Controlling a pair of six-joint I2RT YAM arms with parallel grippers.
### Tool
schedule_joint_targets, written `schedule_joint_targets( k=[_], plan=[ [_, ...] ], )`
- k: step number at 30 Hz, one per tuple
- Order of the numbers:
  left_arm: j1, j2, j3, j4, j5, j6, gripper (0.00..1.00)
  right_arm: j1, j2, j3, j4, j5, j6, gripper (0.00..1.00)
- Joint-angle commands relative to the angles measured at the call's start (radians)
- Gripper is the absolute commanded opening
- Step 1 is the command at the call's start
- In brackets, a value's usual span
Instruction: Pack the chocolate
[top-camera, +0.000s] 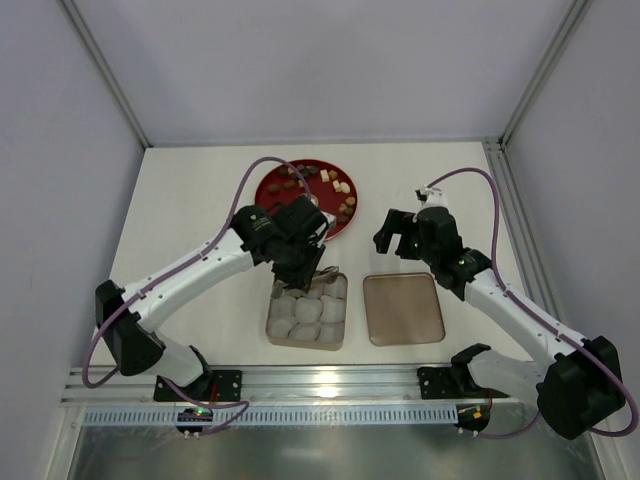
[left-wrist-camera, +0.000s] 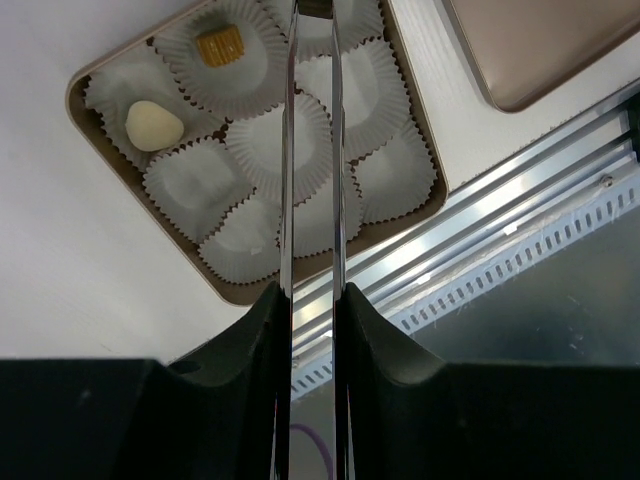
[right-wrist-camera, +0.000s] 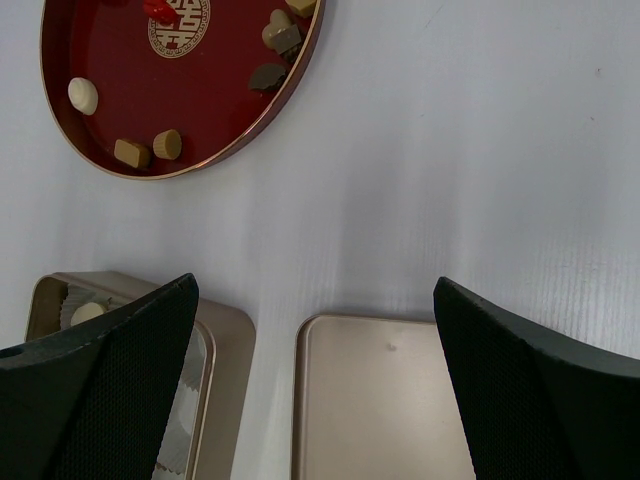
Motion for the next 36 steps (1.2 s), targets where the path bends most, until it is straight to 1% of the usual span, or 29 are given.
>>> schedule_joint_targets(
  k=[1,13,14,16,23,29,36],
  plan=[
    [-0.032,-0.012,-0.018,0.041,-0.016,-0.033,0.21,0.006,-0.017,0.019,0.007,0.022,0.0,1.0],
    [-0.056,0.034,-0.052,0.084,-0.01,-0.038,0.23,0.006,-0.028,0.005,0.007,0.024,0.0,1.0],
    [-0.056,0.038,-0.053,0.084,-0.012,-0.038,0.25,0.006,-0.028,0.003,0.007,0.024,0.0,1.0],
    [-0.058,0.041,-0.052,0.083,-0.012,-0.036,0.25,0.006,-0.028,0.003,0.007,0.024,-0.001,1.0],
    [-0.056,0.045,-0.047,0.078,-0.029,-0.036,0.33,0.008,-0.025,0.003,0.012,0.024,-0.003,1.0],
    [-0.056,0.049,-0.043,0.072,-0.035,-0.032,0.38,0.006,-0.028,0.0,0.012,0.025,-0.003,1.0],
    [-0.056,0.048,-0.023,0.057,-0.036,-0.027,0.39,0.006,-0.027,0.006,0.012,0.024,-0.003,1.0]
  ],
)
